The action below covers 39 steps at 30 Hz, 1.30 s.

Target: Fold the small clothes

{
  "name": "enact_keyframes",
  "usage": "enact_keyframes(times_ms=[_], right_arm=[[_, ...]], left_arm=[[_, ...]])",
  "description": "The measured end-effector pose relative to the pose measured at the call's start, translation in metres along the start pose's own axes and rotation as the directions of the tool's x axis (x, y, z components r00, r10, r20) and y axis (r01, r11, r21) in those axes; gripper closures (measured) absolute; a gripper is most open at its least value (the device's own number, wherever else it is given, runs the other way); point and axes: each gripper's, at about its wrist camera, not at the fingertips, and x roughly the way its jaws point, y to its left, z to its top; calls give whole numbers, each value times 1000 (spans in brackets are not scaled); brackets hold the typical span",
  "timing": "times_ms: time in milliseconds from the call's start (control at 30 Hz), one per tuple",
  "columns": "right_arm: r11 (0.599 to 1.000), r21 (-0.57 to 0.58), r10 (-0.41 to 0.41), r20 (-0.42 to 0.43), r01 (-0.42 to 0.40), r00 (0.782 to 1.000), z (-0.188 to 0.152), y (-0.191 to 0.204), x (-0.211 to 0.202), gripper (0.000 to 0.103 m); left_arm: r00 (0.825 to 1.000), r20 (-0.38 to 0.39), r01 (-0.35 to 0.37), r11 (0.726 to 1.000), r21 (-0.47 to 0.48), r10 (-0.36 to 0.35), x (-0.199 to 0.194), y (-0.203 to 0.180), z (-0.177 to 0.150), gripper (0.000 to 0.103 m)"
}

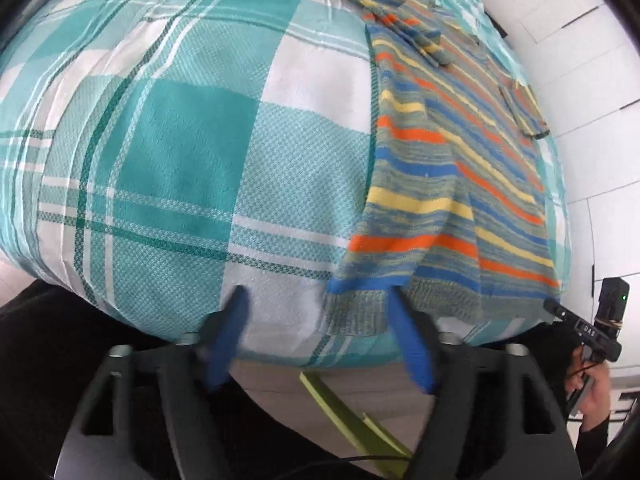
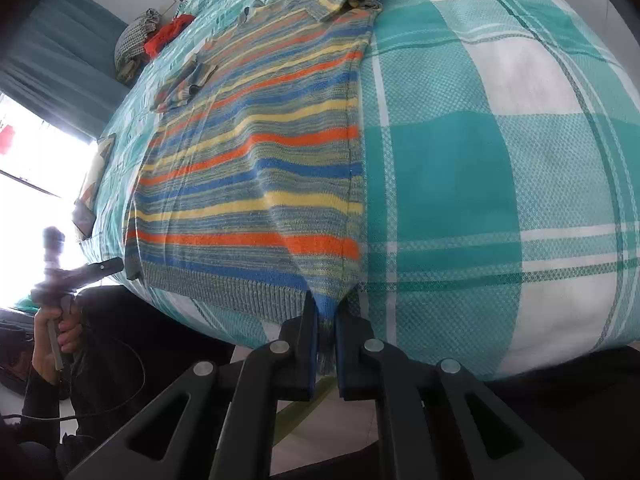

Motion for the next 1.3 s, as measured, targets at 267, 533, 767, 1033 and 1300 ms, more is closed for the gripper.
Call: enact_keyframes(times_ms=[267,533,767,1033,1300], right_arm=[[994,76,77,-42,-74,996,-1,-15,26,101],[996,-5,-91,-77,91,993,-5,4,-15,100],[989,46,-131,-152,139,980,-3,-12,24,100],[983,12,-177,-176,182,968,-8,-2,25,100],[977,130,-146,-187,171,972,-5,-24,56,100]], left_arm=[[993,-45,-109,990,85,114,53,-44,8,98],[984,-7,-174,963,204,179,20,-48,-13,99],[989,-4,-146,977,154,149,16,-44,-6,99],[979,-61,-186,972,144,197,56,-38,-6,99],[978,-44,-202,977,65,205,73,-34,2,96]])
